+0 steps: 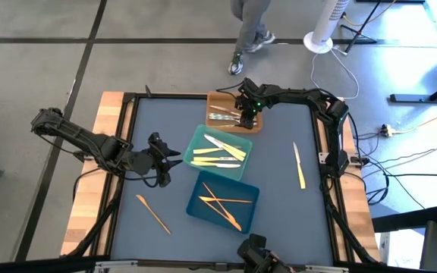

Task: Sort silverware by color (type)
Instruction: Put the white and blue knife into the orange bin, then put the golden knife into the blue bin

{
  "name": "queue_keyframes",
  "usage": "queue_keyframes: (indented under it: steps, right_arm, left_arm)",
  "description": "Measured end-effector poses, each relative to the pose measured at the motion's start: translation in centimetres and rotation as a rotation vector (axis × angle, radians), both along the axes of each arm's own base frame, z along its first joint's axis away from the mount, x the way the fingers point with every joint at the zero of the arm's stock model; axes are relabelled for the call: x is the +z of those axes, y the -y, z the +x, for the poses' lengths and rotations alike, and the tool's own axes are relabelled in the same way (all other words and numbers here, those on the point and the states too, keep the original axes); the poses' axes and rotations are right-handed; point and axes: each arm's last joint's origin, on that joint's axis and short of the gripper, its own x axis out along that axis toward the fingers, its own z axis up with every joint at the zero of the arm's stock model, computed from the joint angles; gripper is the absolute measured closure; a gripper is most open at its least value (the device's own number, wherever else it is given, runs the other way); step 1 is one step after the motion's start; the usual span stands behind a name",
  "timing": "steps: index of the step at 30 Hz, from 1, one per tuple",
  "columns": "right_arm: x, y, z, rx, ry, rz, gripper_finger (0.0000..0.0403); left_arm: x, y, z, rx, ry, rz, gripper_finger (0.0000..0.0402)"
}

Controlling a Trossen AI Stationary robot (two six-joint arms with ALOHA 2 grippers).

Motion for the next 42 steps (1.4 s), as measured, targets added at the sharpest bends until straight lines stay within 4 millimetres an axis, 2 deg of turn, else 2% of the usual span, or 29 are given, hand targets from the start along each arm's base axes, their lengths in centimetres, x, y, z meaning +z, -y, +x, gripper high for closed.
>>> queue_keyframes:
  steps: [19,23,28,33,38,42]
  right_arm:
    - [0.0,0.0,0.0,0.0,-0.001,-0.001,0.0299]
    - [0.0,0.0,0.0,0.0,-0.002,-0.001,0.0299]
    - [0.0,0.0,0.0,0.0,-0.002,0.0,0.0299]
    - [0.0,0.0,0.0,0.0,-0.002,0.0,0.0299]
    - [-0.1,0.0,0.0,0.003,0.005,0.01,0.0299]
    - [-0.1,-0.1,0.0,0.007,0.015,0.022,0.0299]
  left_arm:
    - [0.0,0.0,0.0,0.0,0.0,-0.001,0.0281]
    - [0.0,0.1,0.0,0.008,0.011,-0.061,0.0281]
    - [-0.1,0.4,0.0,0.025,0.027,-0.26,0.0281]
    - [-0.2,0.8,0.0,0.084,0.027,-0.584,0.0281]
    - [-0.7,1.7,0.0,0.23,0.005,-0.894,0.0281]
    - [-1.9,3.2,0.0,0.383,-0.123,-1.123,0.0281]
